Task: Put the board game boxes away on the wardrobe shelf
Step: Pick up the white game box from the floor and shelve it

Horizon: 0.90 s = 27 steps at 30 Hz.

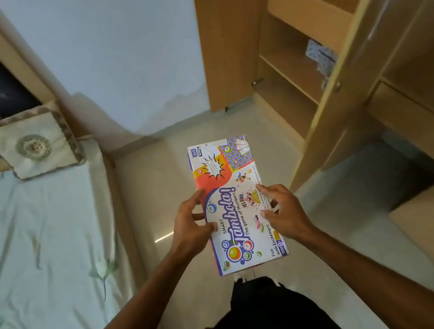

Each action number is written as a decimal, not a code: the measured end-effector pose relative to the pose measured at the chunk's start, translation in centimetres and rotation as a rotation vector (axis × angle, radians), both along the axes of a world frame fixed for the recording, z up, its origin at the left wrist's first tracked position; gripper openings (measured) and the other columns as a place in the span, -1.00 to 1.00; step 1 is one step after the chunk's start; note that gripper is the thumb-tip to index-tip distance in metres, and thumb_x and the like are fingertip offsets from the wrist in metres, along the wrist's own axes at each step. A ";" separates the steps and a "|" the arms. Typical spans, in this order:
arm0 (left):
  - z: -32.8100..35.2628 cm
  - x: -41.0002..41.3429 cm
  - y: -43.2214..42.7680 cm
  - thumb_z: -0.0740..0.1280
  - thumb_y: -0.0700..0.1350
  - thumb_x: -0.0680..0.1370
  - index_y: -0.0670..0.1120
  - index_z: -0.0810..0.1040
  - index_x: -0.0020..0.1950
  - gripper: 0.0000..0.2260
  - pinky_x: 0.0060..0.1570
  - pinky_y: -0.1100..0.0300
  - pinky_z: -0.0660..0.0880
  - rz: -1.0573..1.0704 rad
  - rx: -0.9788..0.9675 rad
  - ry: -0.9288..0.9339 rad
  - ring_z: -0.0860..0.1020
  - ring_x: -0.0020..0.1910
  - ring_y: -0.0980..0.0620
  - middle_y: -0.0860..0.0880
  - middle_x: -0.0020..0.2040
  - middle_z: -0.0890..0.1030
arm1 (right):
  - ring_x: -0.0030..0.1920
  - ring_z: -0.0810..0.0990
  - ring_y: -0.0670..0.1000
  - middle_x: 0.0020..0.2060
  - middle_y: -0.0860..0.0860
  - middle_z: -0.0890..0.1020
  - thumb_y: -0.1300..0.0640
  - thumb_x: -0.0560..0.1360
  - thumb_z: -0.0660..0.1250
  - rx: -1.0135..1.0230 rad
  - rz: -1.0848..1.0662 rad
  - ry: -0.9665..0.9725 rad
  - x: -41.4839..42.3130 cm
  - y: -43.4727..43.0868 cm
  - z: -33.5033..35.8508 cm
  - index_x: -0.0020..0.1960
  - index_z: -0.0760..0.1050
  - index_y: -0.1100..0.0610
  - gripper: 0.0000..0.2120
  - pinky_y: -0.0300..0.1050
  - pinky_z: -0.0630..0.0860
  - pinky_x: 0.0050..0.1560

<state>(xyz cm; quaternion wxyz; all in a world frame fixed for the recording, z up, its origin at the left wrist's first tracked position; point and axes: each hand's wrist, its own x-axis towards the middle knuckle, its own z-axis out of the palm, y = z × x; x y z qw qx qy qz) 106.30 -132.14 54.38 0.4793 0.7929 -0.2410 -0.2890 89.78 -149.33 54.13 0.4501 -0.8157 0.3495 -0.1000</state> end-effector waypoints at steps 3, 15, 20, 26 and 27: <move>0.9 7.0 -5.6 0.49 -0.36 0.34 0.04 0.38 0.43 -0.27 -0.25 0.18 0.63 0.023 -0.018 -0.012 0.58 0.07 -0.09 -0.01 0.25 0.42 | -0.04 0.51 -0.18 0.11 -0.05 0.42 0.29 0.47 0.37 -0.016 0.039 0.006 7.4 -6.3 1.3 0.45 0.31 0.05 -0.41 -0.54 0.44 -0.18; 1.6 32.9 -32.0 0.47 -0.34 0.39 0.07 0.33 0.46 -0.29 -0.23 0.13 0.65 -0.049 -0.039 0.000 0.55 0.12 -0.07 -0.05 0.31 0.43 | 0.10 0.52 -0.08 0.11 -0.04 0.42 0.31 0.47 0.37 -0.063 -0.048 -0.044 32.3 -30.8 1.6 0.46 0.29 0.08 -0.39 -0.40 0.49 -0.07; 2.9 42.3 -45.9 0.46 -0.33 0.40 0.09 0.33 0.45 -0.29 -0.26 0.13 0.64 -0.217 -0.032 -0.020 0.55 0.12 -0.08 -0.04 0.32 0.41 | 0.08 0.50 -0.08 0.16 -0.01 0.45 0.32 0.45 0.40 -0.061 -0.245 -0.043 39.2 -41.0 2.4 0.46 0.31 0.08 -0.37 -0.36 0.47 -0.08; 4.7 47.3 -62.6 0.44 -0.37 0.39 0.06 0.39 0.40 -0.35 -0.18 0.08 0.65 -0.434 -0.067 0.021 0.56 0.11 -0.09 -0.03 0.29 0.46 | 0.12 0.52 -0.02 0.14 0.00 0.43 0.35 0.44 0.39 -0.055 -0.492 -0.058 42.1 -53.1 3.9 0.45 0.32 0.07 -0.36 -0.15 0.56 0.06; 4.9 47.6 -64.5 0.43 -0.38 0.39 0.06 0.39 0.39 -0.35 -0.18 0.10 0.65 -0.463 -0.079 0.018 0.55 0.11 -0.09 -0.04 0.30 0.46 | 0.14 0.52 -0.02 0.16 0.01 0.43 0.36 0.44 0.39 -0.051 -0.513 -0.057 42.1 -54.4 3.9 0.45 0.32 0.07 -0.37 -0.11 0.57 0.10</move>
